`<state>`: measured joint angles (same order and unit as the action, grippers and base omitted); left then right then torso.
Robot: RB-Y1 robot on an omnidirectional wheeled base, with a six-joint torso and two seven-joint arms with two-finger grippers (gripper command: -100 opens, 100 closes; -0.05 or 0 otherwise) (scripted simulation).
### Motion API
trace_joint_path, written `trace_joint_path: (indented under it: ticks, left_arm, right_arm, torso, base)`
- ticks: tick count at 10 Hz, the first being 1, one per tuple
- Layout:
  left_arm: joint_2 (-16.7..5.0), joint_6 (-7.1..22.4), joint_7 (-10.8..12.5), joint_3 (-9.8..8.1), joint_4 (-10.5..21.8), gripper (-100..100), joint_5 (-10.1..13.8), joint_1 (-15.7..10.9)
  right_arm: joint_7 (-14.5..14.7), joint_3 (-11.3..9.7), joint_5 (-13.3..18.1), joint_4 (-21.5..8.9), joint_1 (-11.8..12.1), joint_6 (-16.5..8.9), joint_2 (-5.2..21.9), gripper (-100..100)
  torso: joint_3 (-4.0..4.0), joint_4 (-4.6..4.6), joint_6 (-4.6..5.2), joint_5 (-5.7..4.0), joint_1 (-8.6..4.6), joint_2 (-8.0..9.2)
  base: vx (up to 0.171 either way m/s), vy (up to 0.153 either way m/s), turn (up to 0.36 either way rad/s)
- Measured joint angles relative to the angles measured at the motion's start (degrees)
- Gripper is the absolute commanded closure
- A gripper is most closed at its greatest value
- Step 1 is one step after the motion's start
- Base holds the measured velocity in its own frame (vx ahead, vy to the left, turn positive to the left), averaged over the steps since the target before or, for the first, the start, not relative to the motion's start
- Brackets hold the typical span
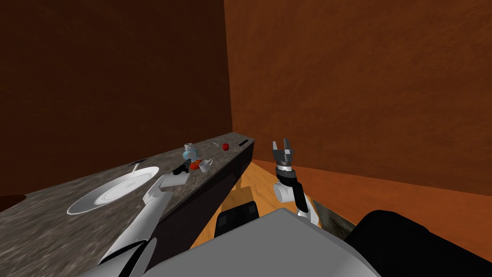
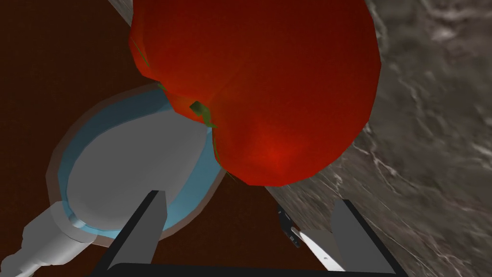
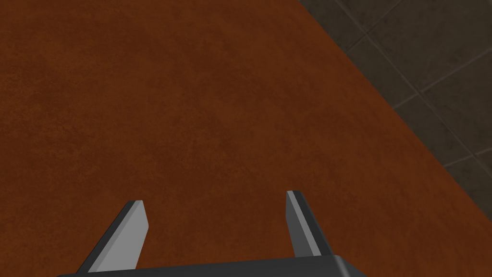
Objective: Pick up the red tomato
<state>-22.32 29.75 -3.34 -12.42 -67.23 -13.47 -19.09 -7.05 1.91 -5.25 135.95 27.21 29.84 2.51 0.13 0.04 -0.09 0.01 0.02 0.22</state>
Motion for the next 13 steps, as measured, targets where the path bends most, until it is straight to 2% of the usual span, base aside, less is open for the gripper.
trace_joint_path:
  ticks: [1, 4, 6, 7, 9, 11, 13]
  left_arm:
    - [0.23, 0.01, 0.08, -0.06, 1.74, -100, -0.34, -0.52]
    - [0.58, -2.1, -0.08, -1.46, 6.45, -100, -1.73, -4.72]
    - [0.61, -2.16, -0.05, -1.55, 9.8, -100, -1.98, -5.66]
    - [1.13, -3.07, 0.01, -2.37, 11.34, -100, -3.14, -7.15]
    - [1.12, -4.39, -0.06, -2.98, 15.67, -100, -3.72, -10.21]
    - [1.58, -6.13, -0.15, -4.29, 20.19, -100, -5.28, -14.27]
    - [1.54, -6.22, -0.35, -4.39, 23.59, -100, -5.22, -15.47]
  right_arm:
    - [0.0, 0.0, 0.0, 0.0, 0.0, 0.0, 0.0, 0]
    - [0.0, 0.0, 0.0, 0.0, 0.0, 0.0, 0.0, 0]
    - [0.0, 0.0, 0.0, 0.0, 0.01, 0.0, 0.0, 0]
    - [0.0, 0.0, 0.0, 0.0, 0.0, 0.0, 0.0, 0]
    - [0.0, 0.0, 0.0, 0.0, 0.0, 0.0, 0.0, 0]
    - [0.0, 0.0, 0.0, 0.0, 0.0, 0.0, 0.0, 0]
    - [0.0, 0.0, 0.0, 0.0, 0.0, 0.0, 0.0, 0]
  torso:
    - [-0.06, -0.03, 0.0, 0.0, -0.03, -0.11]
    - [0.0, 0.0, -0.01, -0.01, -0.03, 0.0]
    - [-0.11, -0.04, 0.0, -0.01, -0.02, -0.2]
    - [-0.03, -0.01, 0.03, -0.01, -0.05, -0.03]
    - [0.0, 0.0, -0.01, 0.0, 0.01, 0.0]
    - [0.05, 0.03, 0.01, -0.01, -0.01, 0.08]
    - [-0.06, -0.03, -0.02, 0.0, -0.02, -0.11]
  base:
    - [-0.07, 0.013, -0.083]
    - [-0.047, 0.002, -0.006]
    - [-0.03, 0.001, -0.035]
    - [-0.089, 0.018, -0.041]
    - [-0.065, 0.012, -0.03]
    - [-0.061, 0.01, -0.022]
    - [-0.04, 0.004, -0.029]
